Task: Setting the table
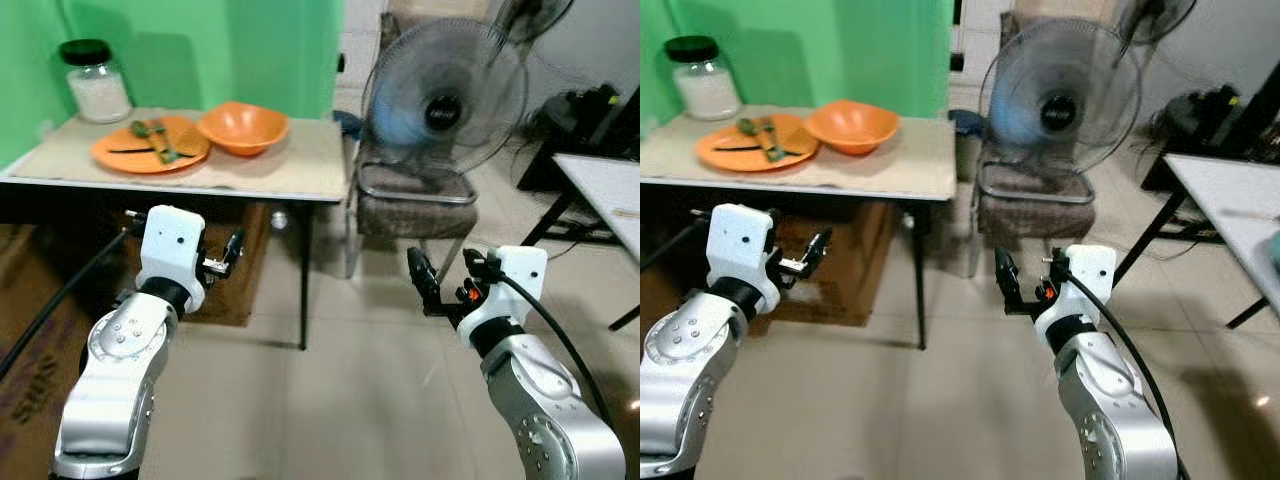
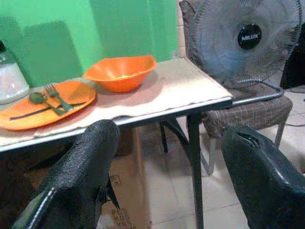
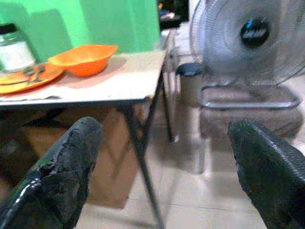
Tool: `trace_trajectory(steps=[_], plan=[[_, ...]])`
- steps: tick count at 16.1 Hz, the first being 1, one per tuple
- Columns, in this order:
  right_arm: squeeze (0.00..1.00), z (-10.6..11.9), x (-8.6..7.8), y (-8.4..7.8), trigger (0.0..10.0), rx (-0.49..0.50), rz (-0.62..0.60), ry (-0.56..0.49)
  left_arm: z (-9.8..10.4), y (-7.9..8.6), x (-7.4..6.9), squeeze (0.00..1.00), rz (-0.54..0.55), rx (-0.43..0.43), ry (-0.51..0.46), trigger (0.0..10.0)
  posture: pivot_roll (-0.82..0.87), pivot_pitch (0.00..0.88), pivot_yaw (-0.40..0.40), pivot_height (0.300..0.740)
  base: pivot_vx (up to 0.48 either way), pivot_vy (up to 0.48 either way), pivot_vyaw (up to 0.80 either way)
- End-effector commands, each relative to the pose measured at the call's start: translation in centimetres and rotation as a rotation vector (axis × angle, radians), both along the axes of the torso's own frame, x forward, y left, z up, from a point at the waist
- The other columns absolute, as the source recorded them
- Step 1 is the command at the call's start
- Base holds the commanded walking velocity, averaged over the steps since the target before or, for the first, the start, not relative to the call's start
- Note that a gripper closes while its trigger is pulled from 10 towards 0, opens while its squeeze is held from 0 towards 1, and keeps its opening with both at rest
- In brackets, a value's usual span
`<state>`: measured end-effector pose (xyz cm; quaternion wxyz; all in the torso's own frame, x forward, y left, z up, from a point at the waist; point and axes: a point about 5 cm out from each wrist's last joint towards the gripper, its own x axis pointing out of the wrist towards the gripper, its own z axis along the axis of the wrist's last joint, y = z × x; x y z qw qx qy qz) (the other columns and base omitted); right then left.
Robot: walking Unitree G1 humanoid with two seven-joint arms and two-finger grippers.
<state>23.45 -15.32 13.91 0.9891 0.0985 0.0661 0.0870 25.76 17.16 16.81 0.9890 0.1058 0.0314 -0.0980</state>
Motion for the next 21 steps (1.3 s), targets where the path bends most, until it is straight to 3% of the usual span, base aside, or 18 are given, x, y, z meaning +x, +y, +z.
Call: trace_trajectory(steps=[1, 7, 9, 11, 21], plan=[[0.0, 0.3, 0.0, 0.0, 10.0, 0.003, 0.024, -0.008, 0.4, -0.4, 0.0, 0.0, -0.014, -0.006, -0.018, 10.0, 0.1, 0.0, -0.041, 0.74, 0.0, 0.0, 0.0], [0.0, 0.2, -0.4, 0.6, 10.0, -0.024, 0.099, -0.007, 0.8, -0.5, 0.0, 0.0, -0.03, -0.009, -0.043, 10.0, 0.1, 0.0, -0.039, 0.74, 0.0, 0.0, 0.0], [0.0, 0.1, -0.4, 0.7, 10.0, -0.026, 0.112, -0.007, 0.8, -0.5, 0.0, 0.0, -0.033, -0.008, -0.043, 10.0, 0.1, 0.0, -0.039, 0.74, 0.0, 0.0, 0.8], [0.0, 0.1, -0.3, 0.8, 10.0, -0.023, 0.123, -0.009, 0.8, -0.4, 0.0, 0.0, -0.031, -0.006, -0.042, 10.0, 0.1, 0.0, -0.039, 0.74, 0.264, 0.0, 0.8], [0.0, 0.1, -0.3, 0.9, 10.0, -0.031, 0.156, -0.018, 0.3, 0.5, -0.6, 0.0, 0.008, -0.001, -0.022, 10.0, 0.13, 0.0, -0.051, 0.74, 0.263, 0.0, 0.0]])
